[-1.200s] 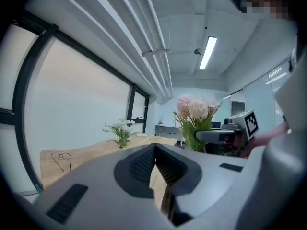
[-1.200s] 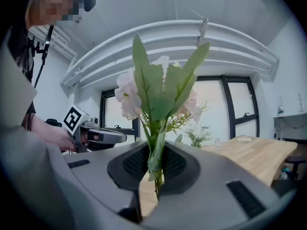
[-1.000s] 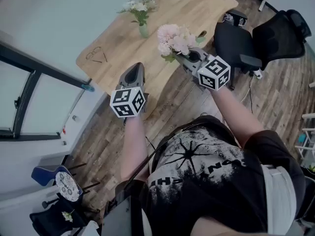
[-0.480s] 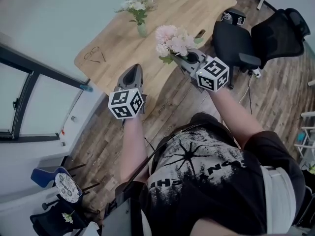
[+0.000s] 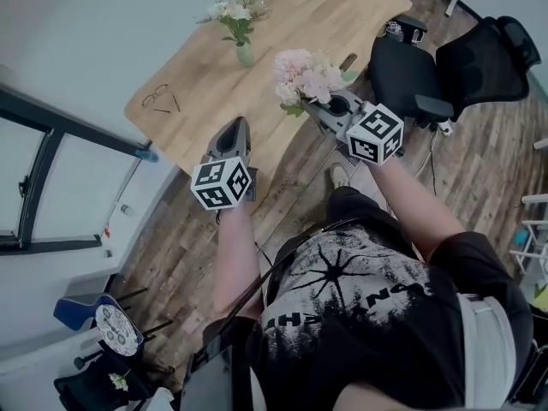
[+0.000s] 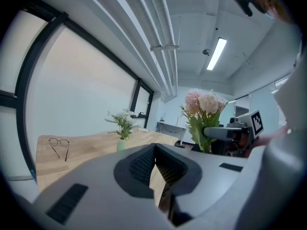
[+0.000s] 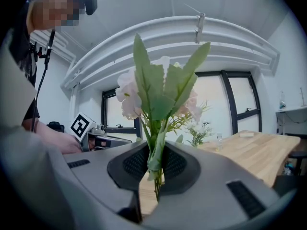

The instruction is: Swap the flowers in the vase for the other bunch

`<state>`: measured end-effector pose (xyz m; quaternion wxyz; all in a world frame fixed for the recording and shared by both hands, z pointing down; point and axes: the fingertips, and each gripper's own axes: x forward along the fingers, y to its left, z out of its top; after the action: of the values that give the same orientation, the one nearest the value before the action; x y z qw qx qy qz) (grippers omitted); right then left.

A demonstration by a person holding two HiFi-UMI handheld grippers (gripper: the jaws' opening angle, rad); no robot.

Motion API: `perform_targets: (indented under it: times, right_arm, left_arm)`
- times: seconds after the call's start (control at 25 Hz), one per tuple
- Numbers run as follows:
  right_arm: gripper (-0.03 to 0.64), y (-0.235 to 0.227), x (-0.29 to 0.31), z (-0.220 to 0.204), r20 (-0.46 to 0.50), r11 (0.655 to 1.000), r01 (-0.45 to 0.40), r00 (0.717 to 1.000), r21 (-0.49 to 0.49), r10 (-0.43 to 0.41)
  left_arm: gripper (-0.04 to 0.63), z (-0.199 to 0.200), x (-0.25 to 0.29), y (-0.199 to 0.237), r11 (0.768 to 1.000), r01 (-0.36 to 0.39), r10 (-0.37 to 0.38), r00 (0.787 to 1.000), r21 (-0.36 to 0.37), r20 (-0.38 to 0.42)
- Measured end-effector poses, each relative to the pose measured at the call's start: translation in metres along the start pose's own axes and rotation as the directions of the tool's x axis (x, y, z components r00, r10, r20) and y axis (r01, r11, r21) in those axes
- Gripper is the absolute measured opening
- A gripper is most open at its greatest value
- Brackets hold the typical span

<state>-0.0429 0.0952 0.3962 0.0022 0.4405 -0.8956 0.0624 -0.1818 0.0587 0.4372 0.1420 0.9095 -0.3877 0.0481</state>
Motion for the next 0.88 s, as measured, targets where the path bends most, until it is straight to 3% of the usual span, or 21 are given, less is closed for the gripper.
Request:
perform_targets:
  times: [0.88]
  right_arm:
    - [0.044, -0.137, 0.075, 0.019, 0.009, 0.993, -0.088, 0.996, 0.076, 0.088]
  left_arm:
    - [0.015, 0.025, 0.119, 0.052, 0.993, -0.107, 0.106, 0.994, -0.044, -0.023]
